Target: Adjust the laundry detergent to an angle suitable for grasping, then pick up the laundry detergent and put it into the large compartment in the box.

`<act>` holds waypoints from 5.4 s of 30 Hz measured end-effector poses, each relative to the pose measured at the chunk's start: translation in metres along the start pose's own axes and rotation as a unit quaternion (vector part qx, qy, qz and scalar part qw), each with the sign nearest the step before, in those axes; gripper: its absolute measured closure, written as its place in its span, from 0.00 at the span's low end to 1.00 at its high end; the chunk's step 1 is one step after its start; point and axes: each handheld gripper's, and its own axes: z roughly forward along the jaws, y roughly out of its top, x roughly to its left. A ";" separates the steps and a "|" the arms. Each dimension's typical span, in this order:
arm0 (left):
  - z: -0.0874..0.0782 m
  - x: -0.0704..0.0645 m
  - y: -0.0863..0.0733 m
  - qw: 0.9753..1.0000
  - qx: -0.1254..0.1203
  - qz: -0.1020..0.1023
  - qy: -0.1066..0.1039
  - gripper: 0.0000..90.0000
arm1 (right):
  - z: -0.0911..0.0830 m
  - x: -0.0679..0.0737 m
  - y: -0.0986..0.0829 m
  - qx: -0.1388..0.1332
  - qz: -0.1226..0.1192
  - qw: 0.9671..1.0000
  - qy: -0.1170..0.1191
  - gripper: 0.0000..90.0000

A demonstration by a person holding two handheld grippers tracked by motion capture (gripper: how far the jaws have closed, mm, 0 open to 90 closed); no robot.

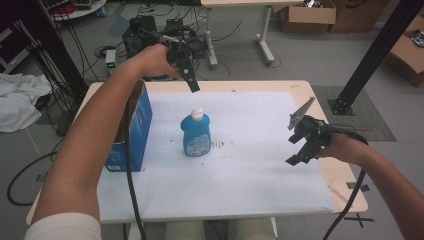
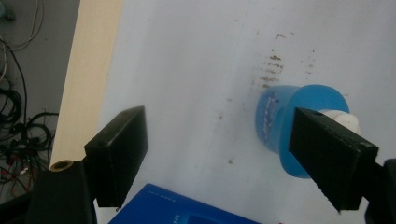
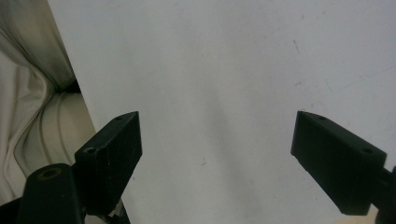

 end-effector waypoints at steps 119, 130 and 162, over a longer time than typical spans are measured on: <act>0.053 -0.070 -0.016 0.998 0.014 0.020 -0.059 0.21 | 0.006 0.005 -0.004 0.005 -0.008 1.000 0.003 0.18; 0.072 -0.071 -0.019 0.997 0.022 0.016 -0.068 0.21 | 0.008 0.005 -0.005 0.006 -0.007 1.000 0.006 0.18; 0.098 -0.073 -0.022 0.997 0.033 0.011 -0.072 0.28 | 0.010 0.004 -0.007 0.005 -0.005 1.000 0.007 0.18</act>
